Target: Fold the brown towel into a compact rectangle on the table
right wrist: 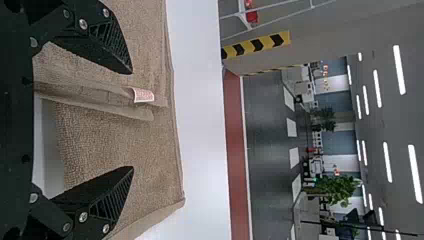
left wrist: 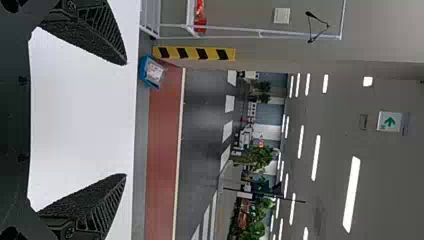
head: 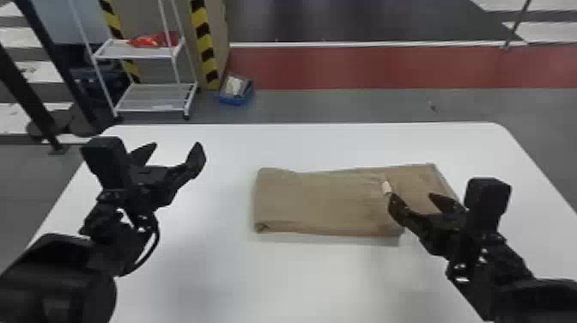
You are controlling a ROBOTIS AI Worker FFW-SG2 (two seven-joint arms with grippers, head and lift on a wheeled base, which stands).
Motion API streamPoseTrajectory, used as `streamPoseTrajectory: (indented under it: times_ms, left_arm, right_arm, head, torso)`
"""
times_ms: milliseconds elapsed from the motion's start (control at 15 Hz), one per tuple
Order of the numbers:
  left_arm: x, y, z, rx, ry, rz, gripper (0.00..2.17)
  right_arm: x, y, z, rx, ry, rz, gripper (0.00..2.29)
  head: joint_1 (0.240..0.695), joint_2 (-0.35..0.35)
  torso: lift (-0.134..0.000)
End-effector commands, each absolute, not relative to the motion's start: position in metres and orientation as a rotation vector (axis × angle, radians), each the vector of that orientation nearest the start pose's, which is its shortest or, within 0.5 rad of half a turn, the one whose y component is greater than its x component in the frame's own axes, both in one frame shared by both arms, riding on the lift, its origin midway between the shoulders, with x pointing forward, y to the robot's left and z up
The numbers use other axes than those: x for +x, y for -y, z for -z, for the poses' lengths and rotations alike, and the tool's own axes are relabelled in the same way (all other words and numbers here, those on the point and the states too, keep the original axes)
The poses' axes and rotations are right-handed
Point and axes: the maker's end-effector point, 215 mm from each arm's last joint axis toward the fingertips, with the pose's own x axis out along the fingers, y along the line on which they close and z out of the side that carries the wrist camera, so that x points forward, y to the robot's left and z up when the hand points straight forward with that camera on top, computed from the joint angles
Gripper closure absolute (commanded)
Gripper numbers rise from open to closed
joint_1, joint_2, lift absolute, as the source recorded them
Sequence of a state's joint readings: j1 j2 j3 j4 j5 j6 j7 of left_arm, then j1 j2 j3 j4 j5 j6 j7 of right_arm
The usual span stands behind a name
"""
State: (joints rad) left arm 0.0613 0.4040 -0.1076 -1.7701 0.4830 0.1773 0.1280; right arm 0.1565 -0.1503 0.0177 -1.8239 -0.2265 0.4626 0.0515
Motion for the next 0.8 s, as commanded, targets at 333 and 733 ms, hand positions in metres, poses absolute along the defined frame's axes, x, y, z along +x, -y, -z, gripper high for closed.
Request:
streamPoseTrajectory:
  times_ms: [333, 733]
  left_arm:
    - [0.573, -0.263, 0.340, -0.056, -0.128, 0.103, 0.09]
    - [0.574, -0.264, 0.341, -0.057, -0.129, 0.102, 0.09]
  right_arm:
    - [0.547, 0.207, 0.452, 0.032, -0.459, -0.148, 0.41]
    - [0.547, 0.204, 0.459, 0.019, -0.489, -0.154, 0.50]
  head:
    - [0.695, 0.058]
    - [0.695, 0.055]
  torso:
    - [-0.123]
    - [-0.123]
